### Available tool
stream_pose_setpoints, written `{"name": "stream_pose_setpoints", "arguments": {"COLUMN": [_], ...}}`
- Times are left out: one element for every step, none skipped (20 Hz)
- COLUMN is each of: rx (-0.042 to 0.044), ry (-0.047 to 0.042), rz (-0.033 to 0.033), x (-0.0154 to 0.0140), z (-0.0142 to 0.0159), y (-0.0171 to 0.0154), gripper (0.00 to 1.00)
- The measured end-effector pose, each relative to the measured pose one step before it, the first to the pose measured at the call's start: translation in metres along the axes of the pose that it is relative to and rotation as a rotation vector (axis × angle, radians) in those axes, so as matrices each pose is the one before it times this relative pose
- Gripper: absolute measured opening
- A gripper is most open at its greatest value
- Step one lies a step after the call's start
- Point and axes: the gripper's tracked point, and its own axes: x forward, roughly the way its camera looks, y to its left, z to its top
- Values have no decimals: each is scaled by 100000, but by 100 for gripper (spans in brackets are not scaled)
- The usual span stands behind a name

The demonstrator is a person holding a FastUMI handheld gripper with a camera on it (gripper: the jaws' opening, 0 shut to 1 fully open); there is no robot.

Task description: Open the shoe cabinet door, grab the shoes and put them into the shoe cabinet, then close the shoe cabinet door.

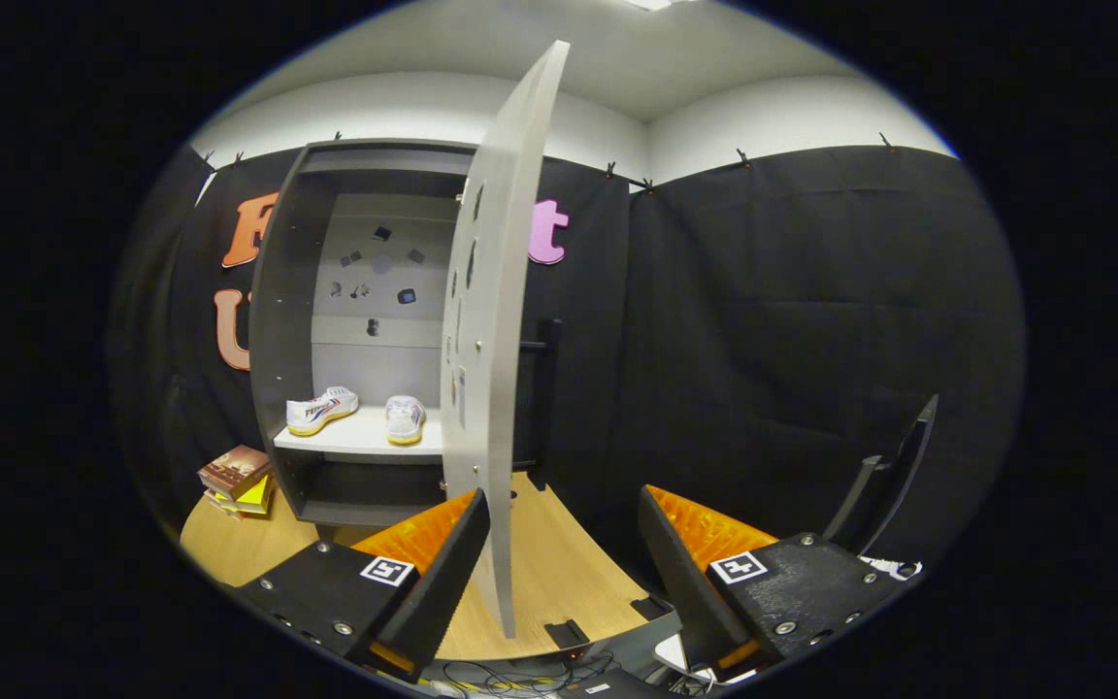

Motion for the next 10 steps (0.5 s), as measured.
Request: {"name": "stream_pose_setpoints", "arguments": {"rx": [669, 803, 478, 330, 497, 506, 308, -87, -394, 439], "ry": [685, 1150, 923, 1069, 1274, 1032, 492, 179, -58, -495], "rz": [-687, -676, -404, -317, 367, 773, 1160, 222, -518, 125], "x": [468, 502, 604, 830, 568, 298, 225, 88, 53, 61], "z": [-634, -743, -567, -477, -445, -353, -255, -143, -127, -25], "y": [-253, -400, -160, 100, 208, 309, 503, 210, 29, 177], "gripper": [95, 95, 95, 95, 95, 95, 95, 95, 95, 93]}}
